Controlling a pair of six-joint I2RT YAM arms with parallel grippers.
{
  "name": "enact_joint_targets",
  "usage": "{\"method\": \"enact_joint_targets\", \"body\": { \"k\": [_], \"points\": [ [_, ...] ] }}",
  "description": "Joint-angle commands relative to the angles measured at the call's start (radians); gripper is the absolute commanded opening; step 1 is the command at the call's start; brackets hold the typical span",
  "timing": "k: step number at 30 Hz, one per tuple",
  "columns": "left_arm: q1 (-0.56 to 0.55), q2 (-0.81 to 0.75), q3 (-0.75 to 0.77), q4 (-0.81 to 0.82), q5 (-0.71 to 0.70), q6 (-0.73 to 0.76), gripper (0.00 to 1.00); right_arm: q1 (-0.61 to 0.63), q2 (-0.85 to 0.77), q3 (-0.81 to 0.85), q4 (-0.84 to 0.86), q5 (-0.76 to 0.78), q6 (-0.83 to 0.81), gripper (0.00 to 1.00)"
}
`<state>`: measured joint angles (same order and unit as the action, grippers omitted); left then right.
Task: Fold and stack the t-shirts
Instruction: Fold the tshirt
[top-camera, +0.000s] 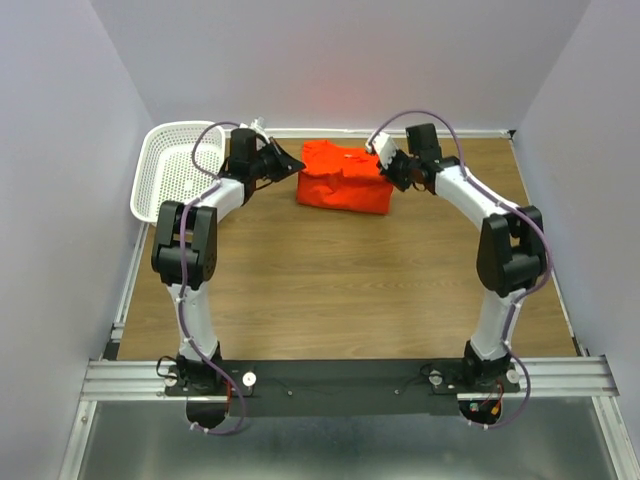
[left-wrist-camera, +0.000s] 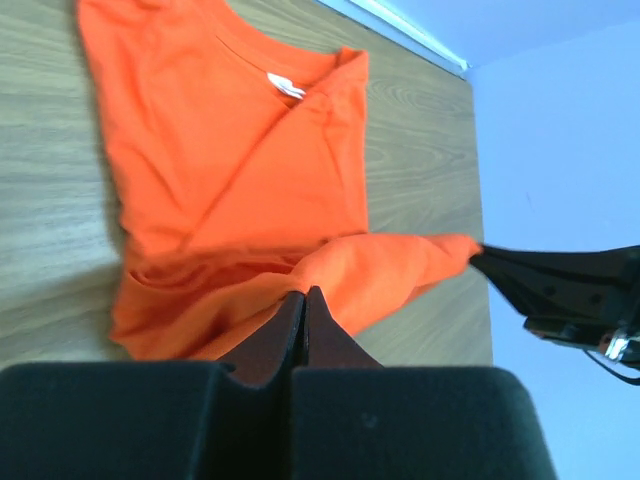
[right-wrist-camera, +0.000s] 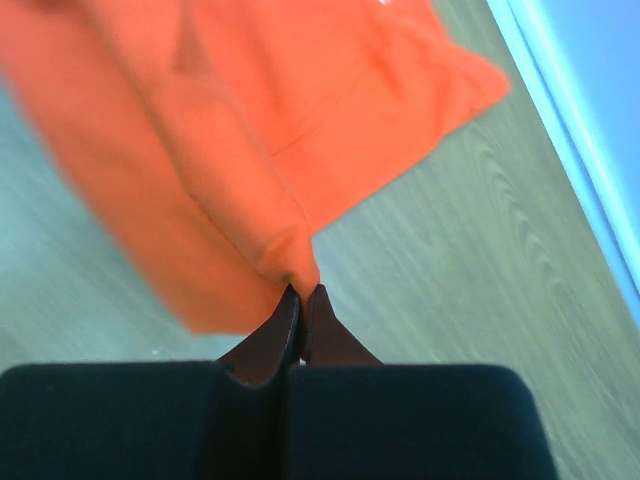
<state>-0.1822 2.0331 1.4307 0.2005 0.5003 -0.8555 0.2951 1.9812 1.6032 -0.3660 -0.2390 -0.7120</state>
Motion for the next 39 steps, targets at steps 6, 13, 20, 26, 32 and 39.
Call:
{"method": "enact_joint_targets", "body": {
  "k": [6,13,20,26,32,39],
  "points": [
    [-0.017,-0.294,-0.413,0.068,0.142,0.021,0.00,0.001,-0.392,-0.457,-0.019,-0.321,-0.191,0.01],
    [-0.127,-0.543,-0.788,0.096,0.127,-0.013,0.00,0.012,-0.631,-0.706,-0.192,-0.506,-0.406,0.01],
    [-0.258,-0.681,-0.992,0.108,0.084,-0.086,0.00,0.065,-0.781,-0.865,-0.434,-0.465,-0.624,0.01],
    [-0.347,-0.775,-1.058,0.053,0.069,-0.126,0.00,0.090,-0.855,-0.920,-0.591,-0.416,-0.753,0.01],
    [-0.405,-0.882,-1.127,-0.001,0.069,-0.189,0.00,0.101,-0.975,-0.974,-0.714,-0.437,-0.834,0.01],
    [-0.425,-0.959,-1.139,-0.027,0.064,-0.214,0.00,0.102,-0.990,-0.962,-0.641,-0.428,-0.717,0.01]
  ]
}}
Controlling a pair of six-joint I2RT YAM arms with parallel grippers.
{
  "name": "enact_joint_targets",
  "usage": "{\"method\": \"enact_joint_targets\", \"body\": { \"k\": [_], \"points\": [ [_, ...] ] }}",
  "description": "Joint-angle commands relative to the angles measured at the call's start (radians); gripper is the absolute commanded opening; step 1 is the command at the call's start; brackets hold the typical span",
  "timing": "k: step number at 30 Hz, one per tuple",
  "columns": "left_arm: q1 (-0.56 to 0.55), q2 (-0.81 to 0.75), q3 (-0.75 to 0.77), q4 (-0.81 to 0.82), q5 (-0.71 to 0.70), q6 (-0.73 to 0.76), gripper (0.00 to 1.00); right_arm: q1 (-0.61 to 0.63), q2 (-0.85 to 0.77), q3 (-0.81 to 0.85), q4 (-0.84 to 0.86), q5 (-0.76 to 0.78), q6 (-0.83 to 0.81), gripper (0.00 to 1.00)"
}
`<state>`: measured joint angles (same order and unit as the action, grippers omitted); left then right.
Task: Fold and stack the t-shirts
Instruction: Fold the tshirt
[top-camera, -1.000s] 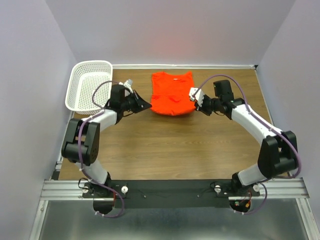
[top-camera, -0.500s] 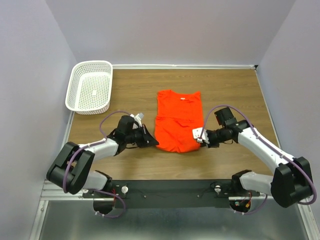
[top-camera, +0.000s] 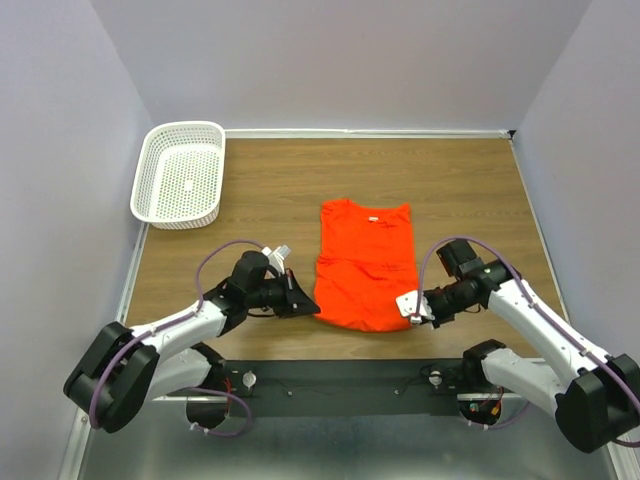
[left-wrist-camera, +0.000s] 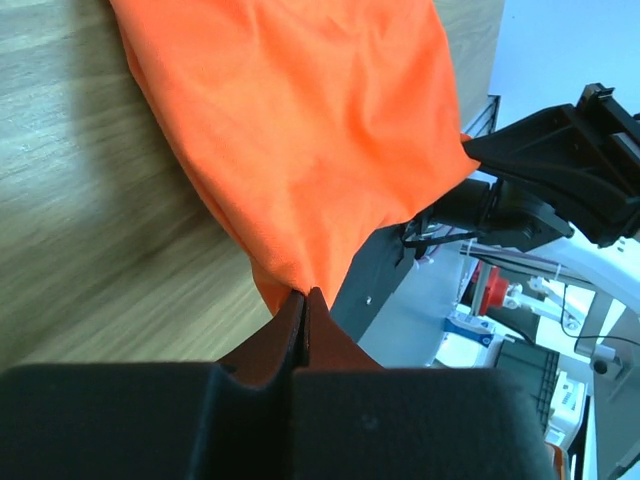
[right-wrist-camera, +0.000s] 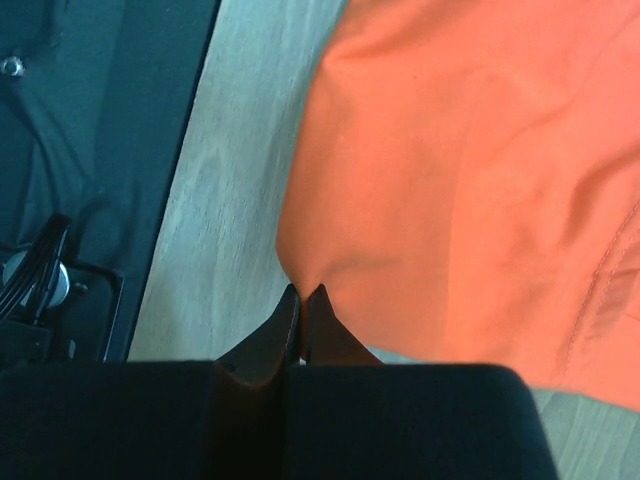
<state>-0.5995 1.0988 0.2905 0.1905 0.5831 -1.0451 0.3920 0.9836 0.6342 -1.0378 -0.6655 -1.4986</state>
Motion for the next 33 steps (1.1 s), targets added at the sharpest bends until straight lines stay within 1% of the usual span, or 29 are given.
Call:
{"method": "enact_joint_targets", "body": {
  "k": [1,2,3,4,5,6,7,8,9,10,11,12,13,14,15,17,18,22,25,29,33],
  "points": [
    [-0.008,-0.020,0.027,-0.001,-0.022,-0.020,0.00,0.005,0.023,0.027,0.071,0.010,0.121,0.01],
    [-0.005,-0.014,0.047,0.019,-0.031,0.005,0.00,0.005,0.033,0.050,0.120,0.053,0.186,0.01],
    [0.004,0.021,0.071,0.044,-0.032,0.023,0.00,0.004,0.050,0.108,0.243,0.082,0.324,0.01],
    [0.018,0.048,0.149,0.058,-0.048,0.083,0.00,0.004,0.091,0.137,0.318,0.116,0.395,0.01],
    [0.033,0.080,0.198,0.056,-0.055,0.105,0.00,0.004,0.121,0.169,0.378,0.183,0.449,0.01],
    [0.079,0.116,0.246,0.067,-0.058,0.124,0.00,-0.001,0.151,0.212,0.430,0.216,0.493,0.01],
    [0.105,0.187,0.338,0.094,-0.065,0.134,0.00,-0.004,0.199,0.292,0.509,0.251,0.564,0.01],
    [0.137,0.226,0.381,0.118,-0.080,0.137,0.00,-0.010,0.290,0.342,0.536,0.300,0.587,0.01],
    [0.189,0.316,0.465,0.172,-0.083,0.132,0.00,-0.039,0.347,0.385,0.591,0.319,0.638,0.01],
    [0.217,0.367,0.514,0.191,-0.088,0.126,0.00,-0.057,0.393,0.466,0.620,0.332,0.665,0.01],
    [0.237,0.431,0.574,0.196,-0.072,0.132,0.00,-0.094,0.499,0.502,0.646,0.358,0.708,0.01],
    [0.269,0.561,0.695,0.198,-0.062,0.128,0.00,-0.110,0.545,0.531,0.701,0.378,0.730,0.01],
    [0.277,0.626,0.752,0.202,-0.052,0.119,0.00,-0.123,0.590,0.568,0.722,0.395,0.747,0.01],
    [0.283,0.757,0.816,0.204,-0.028,0.115,0.00,-0.146,0.692,0.629,0.752,0.423,0.774,0.01],
    [0.296,0.815,0.929,0.188,-0.016,0.108,0.00,-0.153,0.739,0.665,0.762,0.443,0.781,0.01],
    [0.302,0.912,1.024,0.190,-0.020,0.099,0.00,-0.162,0.832,0.723,0.777,0.489,0.801,0.01],
    [0.305,0.991,1.103,0.190,-0.016,0.094,0.00,-0.177,0.902,0.778,0.789,0.510,0.826,0.00],
    [0.323,1.127,1.258,0.175,-0.020,0.097,0.00,-0.202,1.004,0.872,0.822,0.578,0.888,0.01],
    [0.336,1.193,1.334,0.176,-0.008,0.092,0.00,-0.206,1.047,0.895,0.826,0.599,0.902,0.01],
    [0.336,1.247,1.414,0.162,0.052,0.108,0.00,-0.212,1.032,0.875,0.831,0.578,0.916,0.01],
    [0.337,1.274,1.454,0.112,0.038,0.132,0.00,-0.212,1.035,0.860,0.831,0.566,0.925,0.01]
  ]
}}
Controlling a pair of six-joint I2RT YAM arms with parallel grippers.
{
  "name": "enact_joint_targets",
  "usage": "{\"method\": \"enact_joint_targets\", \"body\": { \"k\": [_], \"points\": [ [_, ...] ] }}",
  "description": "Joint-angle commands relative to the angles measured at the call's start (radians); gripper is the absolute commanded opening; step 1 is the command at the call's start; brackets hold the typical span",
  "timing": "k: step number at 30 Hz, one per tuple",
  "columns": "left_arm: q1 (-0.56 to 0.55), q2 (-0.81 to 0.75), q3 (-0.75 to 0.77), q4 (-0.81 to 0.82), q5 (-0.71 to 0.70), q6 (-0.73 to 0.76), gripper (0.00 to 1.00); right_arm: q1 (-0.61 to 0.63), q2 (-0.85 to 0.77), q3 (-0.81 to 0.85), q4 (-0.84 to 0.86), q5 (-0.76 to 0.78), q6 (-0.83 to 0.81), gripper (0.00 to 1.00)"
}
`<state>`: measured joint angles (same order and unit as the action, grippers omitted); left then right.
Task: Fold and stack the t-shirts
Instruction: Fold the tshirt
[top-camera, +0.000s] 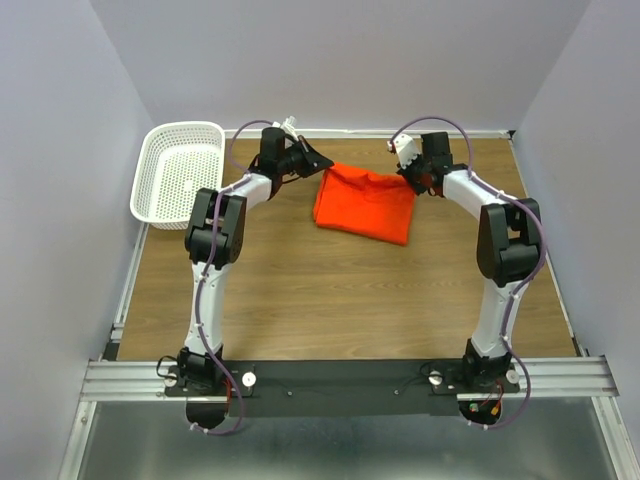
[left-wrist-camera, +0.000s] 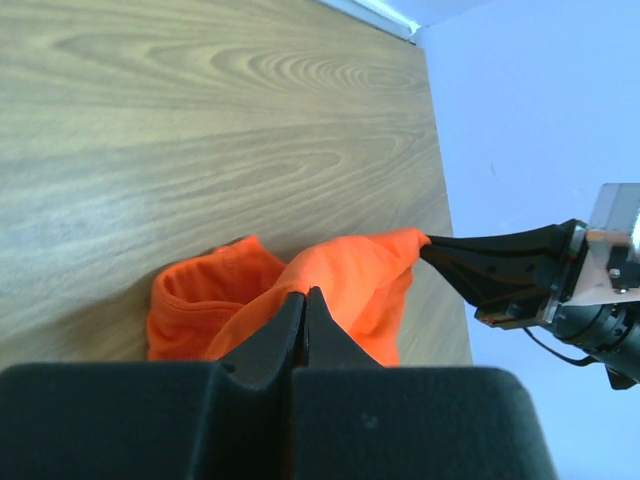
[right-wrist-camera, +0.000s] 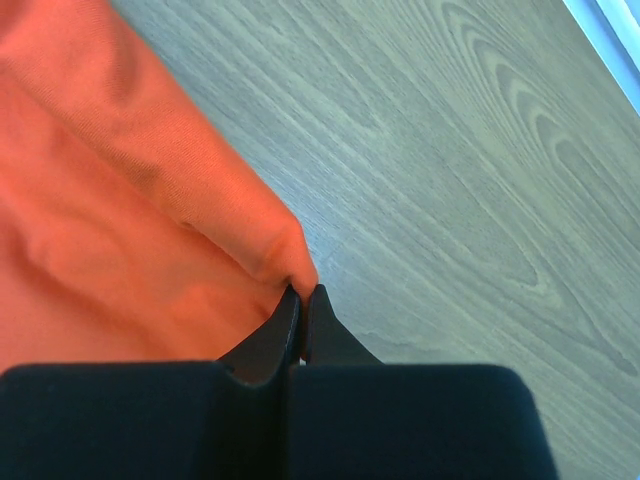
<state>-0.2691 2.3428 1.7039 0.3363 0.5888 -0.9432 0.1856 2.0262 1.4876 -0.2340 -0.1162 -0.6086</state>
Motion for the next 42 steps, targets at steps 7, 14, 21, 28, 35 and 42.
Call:
{"method": "enact_joint_targets", "body": {
  "k": [7,14,21,28,35,42],
  "points": [
    [0.008,0.064,0.077,-0.068,0.006,0.027,0.00,-0.006,0.002,-0.001,0.027,0.046,0.038,0.01],
    [0.021,0.079,0.109,-0.126,-0.062,0.009,0.02,-0.008,-0.009,-0.004,0.027,0.098,0.052,0.01],
    [0.039,0.076,0.218,-0.227,-0.148,0.032,0.49,-0.015,0.000,-0.013,0.038,0.210,0.161,0.58],
    [0.038,-0.227,0.046,-0.208,-0.293,0.282,0.63,-0.066,-0.116,-0.023,0.091,0.243,0.352,0.70],
    [-0.010,-0.327,-0.276,0.027,-0.012,0.238,0.00,-0.090,-0.056,-0.057,-0.071,-0.661,0.409,0.01],
    [-0.108,-0.038,-0.001,0.001,0.100,0.192,0.00,-0.097,0.121,0.086,-0.096,-0.775,0.602,0.22]
  ]
}}
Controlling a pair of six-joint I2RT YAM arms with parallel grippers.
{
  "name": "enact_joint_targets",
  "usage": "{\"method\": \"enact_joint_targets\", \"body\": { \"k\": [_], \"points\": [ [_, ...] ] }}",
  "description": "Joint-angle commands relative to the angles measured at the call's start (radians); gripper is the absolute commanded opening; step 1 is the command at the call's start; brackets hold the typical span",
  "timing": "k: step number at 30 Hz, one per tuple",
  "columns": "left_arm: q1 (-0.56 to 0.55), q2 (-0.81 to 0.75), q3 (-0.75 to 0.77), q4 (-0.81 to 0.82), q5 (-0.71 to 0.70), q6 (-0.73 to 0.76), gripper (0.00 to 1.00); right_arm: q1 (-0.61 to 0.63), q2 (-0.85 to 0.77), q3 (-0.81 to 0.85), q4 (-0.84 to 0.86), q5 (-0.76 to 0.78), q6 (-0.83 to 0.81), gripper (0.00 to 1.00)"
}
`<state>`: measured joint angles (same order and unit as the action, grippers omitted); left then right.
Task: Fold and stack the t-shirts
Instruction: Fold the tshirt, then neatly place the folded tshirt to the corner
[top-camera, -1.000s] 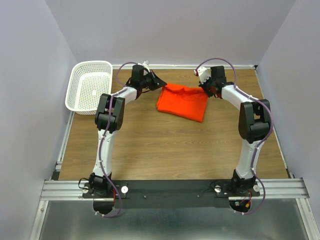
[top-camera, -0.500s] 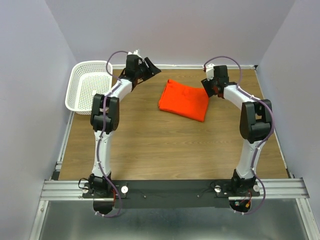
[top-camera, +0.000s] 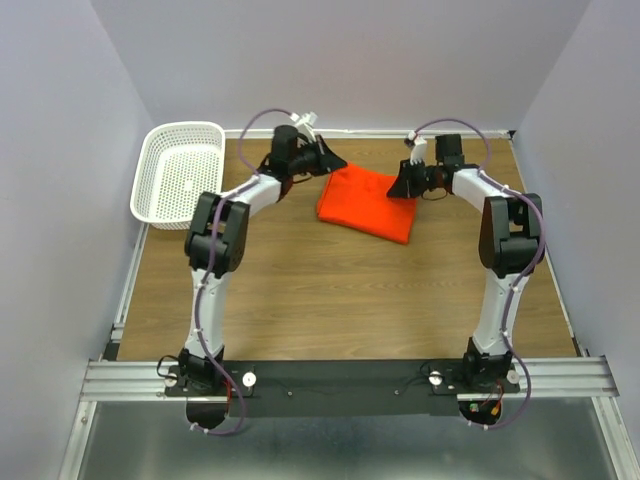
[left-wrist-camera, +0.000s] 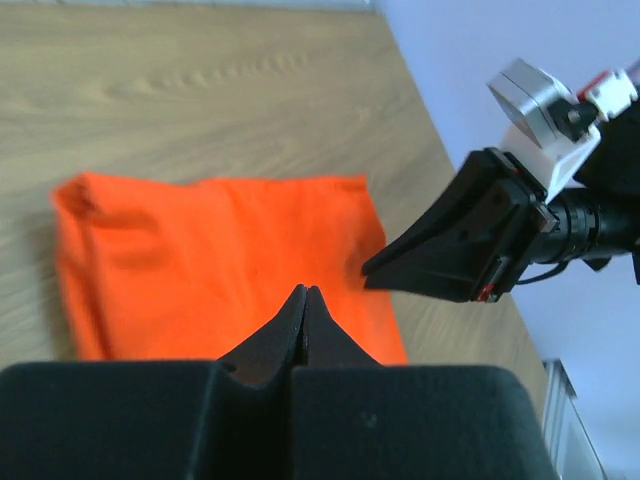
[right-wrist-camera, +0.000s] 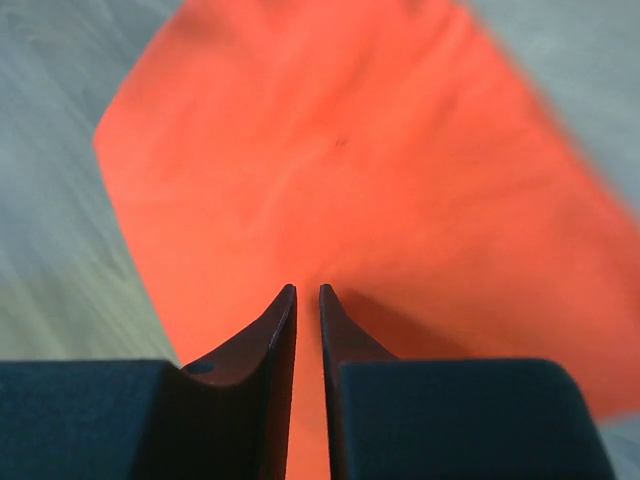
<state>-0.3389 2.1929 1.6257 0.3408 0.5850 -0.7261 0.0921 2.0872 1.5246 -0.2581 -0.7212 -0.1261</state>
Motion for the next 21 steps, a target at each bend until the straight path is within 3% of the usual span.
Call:
{"method": "enact_joint_targets", "body": {
  "k": [1,10,18,21],
  "points": [
    [-0.046,0.164,0.135,-0.006,0.105,-0.038,0.00,-0.002,0.082,0.055,-0.072,-0.188,0.150,0.22],
    [-0.029,0.376,0.312,-0.043,0.079,-0.139,0.00,-0.034,0.160,0.033,-0.072,-0.117,0.229,0.22],
    [0.029,0.415,0.301,-0.040,0.003,-0.223,0.00,-0.109,0.160,-0.027,-0.104,-0.057,0.218,0.22],
    [0.034,0.429,0.361,-0.121,-0.028,-0.217,0.00,-0.121,0.148,-0.044,-0.118,-0.044,0.207,0.22]
  ]
}}
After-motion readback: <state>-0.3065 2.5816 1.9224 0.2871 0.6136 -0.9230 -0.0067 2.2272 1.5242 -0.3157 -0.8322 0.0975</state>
